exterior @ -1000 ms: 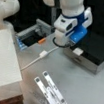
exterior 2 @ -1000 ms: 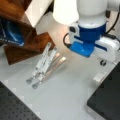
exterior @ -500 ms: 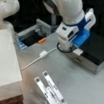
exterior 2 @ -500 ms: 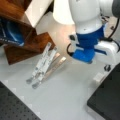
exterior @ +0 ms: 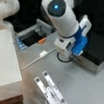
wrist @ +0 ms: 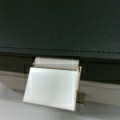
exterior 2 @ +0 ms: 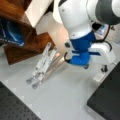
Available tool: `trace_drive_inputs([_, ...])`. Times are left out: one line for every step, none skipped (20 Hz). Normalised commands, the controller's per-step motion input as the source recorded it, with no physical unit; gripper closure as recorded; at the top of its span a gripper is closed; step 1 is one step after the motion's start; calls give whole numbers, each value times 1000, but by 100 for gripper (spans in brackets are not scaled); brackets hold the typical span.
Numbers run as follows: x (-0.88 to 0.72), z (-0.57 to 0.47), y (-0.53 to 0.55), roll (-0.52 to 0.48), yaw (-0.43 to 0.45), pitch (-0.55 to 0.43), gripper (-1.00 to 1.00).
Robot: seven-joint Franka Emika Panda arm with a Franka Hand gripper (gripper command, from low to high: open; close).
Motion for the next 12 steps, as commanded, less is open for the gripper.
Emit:
trace_drive_inputs([-84,-300,-92,319,7,-81,-100])
trace_drive_inputs([-87,-290,-90,331,-3,-85,-100])
trace_drive_inputs([-90,-289,-89,340,-9,-83,-100])
trace_drive_inputs([-89,-287,-80,338,-19,-91,-100])
trace_drive_inputs([-82,-291,-68,328,-26,-95,-100])
trace_drive_inputs([-77,-298,-51,327,-29,-98,-100])
trace_drive_inputs([-68,-305,-30,324,-32,-100,-100])
trace_drive_inputs([-59,-309,-9,321,-33,-95,-100])
trace_drive_inputs([-53,-307,5,318,-34,-90,-100])
trace_drive_inputs([-53,-301,12,314,-34,-83,-100])
trace_drive_inputs([-54,-291,13,306,-37,-77,-100])
trace_drive_inputs([-57,-277,9,315,-39,-71,-100])
